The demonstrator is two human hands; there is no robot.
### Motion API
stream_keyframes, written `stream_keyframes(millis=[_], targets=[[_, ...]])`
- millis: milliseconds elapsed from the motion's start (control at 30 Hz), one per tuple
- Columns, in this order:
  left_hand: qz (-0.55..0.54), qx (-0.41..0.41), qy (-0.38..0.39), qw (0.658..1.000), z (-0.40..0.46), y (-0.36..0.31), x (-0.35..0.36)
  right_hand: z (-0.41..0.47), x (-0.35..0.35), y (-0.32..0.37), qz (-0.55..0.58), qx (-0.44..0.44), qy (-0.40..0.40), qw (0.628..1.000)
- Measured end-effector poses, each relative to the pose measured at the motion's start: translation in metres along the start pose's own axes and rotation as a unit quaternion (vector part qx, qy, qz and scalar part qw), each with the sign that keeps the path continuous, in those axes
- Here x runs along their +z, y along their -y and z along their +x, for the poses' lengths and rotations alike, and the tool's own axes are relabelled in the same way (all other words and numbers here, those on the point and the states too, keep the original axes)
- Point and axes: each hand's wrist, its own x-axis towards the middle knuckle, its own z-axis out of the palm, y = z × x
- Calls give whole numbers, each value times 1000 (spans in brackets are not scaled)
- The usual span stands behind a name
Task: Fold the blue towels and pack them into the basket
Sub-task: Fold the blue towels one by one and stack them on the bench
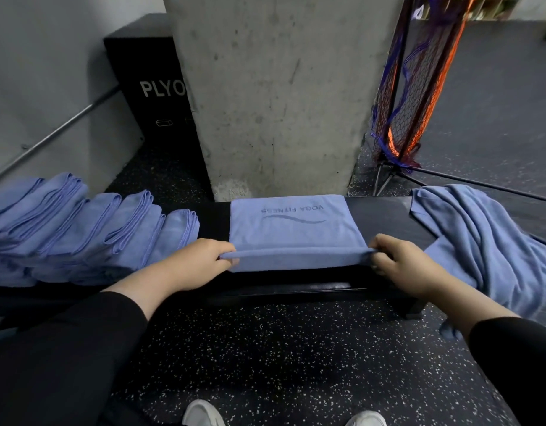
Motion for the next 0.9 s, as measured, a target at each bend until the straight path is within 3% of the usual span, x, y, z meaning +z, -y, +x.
stream_keyframes(millis=[100, 233, 400, 700, 900], targets=[[-29, -9, 47, 998, -5, -7, -9, -1, -5, 7, 43, 1, -5, 999], [-150, -45, 86, 984, -12, -19, -16, -1, -13, 14, 106, 8, -12, 994], [-186, -81, 7, 979, 0, -17, -21, 17, -12, 19, 127, 32, -72, 989], [-96, -147, -79, 981, 48, -19, 0, 71, 10, 15, -26, 105, -83, 991], [-21, -172, -74, 982, 72, -17, 2, 98, 17, 11, -72, 117, -93, 986]])
